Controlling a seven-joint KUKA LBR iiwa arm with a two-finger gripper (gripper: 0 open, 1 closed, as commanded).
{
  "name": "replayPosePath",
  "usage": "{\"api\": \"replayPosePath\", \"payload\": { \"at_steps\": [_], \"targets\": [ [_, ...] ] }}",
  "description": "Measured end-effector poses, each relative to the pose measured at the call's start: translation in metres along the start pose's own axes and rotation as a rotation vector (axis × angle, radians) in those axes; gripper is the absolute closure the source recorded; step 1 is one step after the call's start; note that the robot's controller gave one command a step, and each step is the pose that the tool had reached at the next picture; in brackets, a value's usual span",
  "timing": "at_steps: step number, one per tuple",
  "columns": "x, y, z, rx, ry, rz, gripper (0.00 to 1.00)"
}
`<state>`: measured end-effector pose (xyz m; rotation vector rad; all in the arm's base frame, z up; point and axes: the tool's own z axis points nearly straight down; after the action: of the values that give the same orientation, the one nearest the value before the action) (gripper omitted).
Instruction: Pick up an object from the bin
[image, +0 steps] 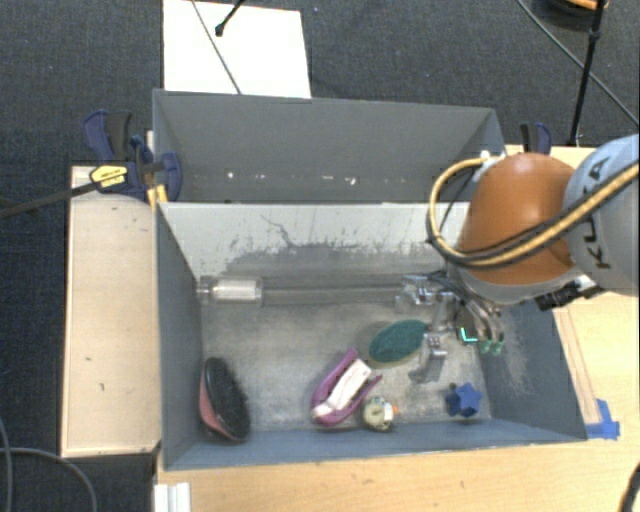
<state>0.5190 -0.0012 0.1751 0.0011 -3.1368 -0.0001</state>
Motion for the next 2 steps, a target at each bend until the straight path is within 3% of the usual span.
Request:
{"api": "replayPosePath", "payload": {
  "at_steps": [1,2],
  "targets": [
    [-0.0340,-0.0043,0.1089,0.000,-0.001,-0.056,0.00],
    [-0.0352,-0.0042,0.1044,0.000,-0.007,-0.056,1.00]
  ]
}}
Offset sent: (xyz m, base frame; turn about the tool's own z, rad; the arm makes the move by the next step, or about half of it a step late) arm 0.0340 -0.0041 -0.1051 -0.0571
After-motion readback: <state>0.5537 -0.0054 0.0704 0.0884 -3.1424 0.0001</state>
